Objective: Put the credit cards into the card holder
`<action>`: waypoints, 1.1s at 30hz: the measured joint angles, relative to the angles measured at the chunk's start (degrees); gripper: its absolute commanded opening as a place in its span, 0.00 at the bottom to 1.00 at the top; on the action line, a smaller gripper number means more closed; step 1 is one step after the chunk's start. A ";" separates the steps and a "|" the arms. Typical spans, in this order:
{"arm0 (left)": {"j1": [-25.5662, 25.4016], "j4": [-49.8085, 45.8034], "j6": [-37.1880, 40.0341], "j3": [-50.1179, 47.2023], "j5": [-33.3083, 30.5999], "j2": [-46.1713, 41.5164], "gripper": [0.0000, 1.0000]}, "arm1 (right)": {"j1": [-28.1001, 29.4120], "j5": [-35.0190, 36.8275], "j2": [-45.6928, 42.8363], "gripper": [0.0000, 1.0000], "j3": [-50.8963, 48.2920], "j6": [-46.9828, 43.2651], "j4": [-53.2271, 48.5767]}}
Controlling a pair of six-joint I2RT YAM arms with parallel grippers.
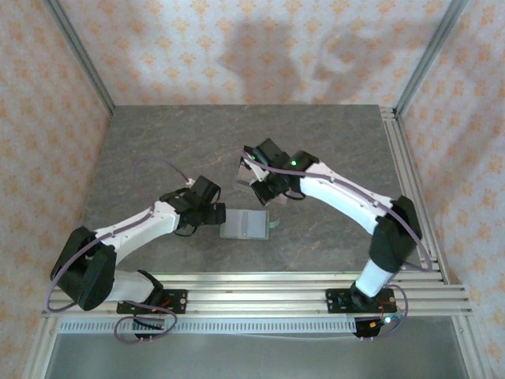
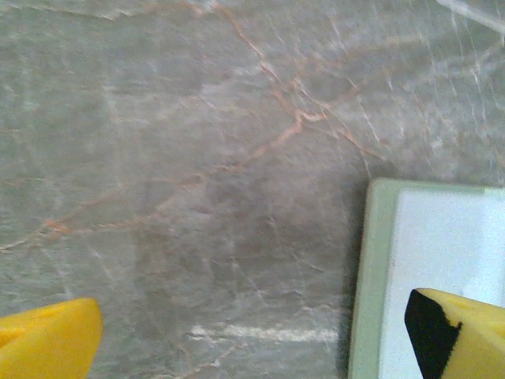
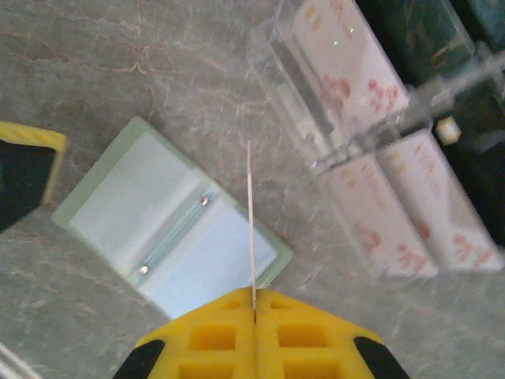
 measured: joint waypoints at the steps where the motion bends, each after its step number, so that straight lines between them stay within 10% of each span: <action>1: -0.66 0.00 -0.13 0.00 -0.26 0.76 1.00 | 0.00 -0.83 -2.34 0.00 -3.54 2.84 2.16; 10: -3.13 1.36 -3.15 -1.49 -2.60 1.68 1.00 | 0.00 -7.15 -12.35 0.00 -27.28 23.74 24.22; 33: -5.75 2.80 -2.97 -1.16 -3.85 4.90 1.00 | 0.00 -11.06 -10.10 0.00 -46.03 45.11 64.26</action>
